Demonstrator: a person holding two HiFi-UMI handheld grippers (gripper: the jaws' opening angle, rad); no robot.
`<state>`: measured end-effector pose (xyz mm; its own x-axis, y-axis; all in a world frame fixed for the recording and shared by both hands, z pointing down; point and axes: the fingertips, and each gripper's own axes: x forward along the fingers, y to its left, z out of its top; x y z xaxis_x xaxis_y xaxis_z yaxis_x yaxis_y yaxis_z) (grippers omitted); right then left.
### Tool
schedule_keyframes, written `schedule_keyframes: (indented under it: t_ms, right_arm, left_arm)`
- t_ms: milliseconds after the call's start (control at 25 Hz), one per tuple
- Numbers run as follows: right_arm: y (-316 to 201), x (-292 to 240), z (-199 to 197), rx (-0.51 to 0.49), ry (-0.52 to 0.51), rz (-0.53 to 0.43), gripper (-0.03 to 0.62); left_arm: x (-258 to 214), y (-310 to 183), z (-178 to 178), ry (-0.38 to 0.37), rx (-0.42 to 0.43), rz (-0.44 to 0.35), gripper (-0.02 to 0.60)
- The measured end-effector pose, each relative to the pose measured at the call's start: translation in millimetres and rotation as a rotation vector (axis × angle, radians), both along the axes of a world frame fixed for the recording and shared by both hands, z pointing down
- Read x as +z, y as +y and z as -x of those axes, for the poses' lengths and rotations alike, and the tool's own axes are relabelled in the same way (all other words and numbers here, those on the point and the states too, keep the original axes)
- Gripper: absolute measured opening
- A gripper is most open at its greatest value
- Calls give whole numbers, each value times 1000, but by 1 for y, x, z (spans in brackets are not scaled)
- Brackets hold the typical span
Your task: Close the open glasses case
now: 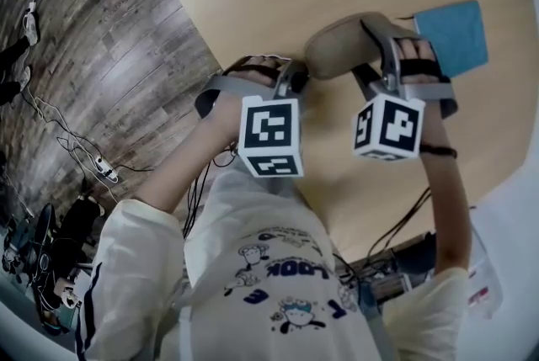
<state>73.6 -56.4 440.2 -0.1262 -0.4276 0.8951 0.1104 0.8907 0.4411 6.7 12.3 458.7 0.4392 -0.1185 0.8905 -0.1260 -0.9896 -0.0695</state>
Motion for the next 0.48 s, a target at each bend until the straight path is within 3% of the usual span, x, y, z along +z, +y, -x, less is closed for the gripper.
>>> schedule_keyframes:
  t_ms: [80, 160, 480]
  right_arm:
    - [3, -1, -3, -4, 13, -9, 350]
    - [5, -1, -3, -7, 17, -19, 350]
    - [8, -1, -2, -4, 13, -47, 350]
  left_arm:
    - [1, 11, -9, 41, -96, 99, 0]
    - [1, 19, -13, 60, -188, 148, 0]
    - [2, 23, -19, 65, -371, 162, 2]
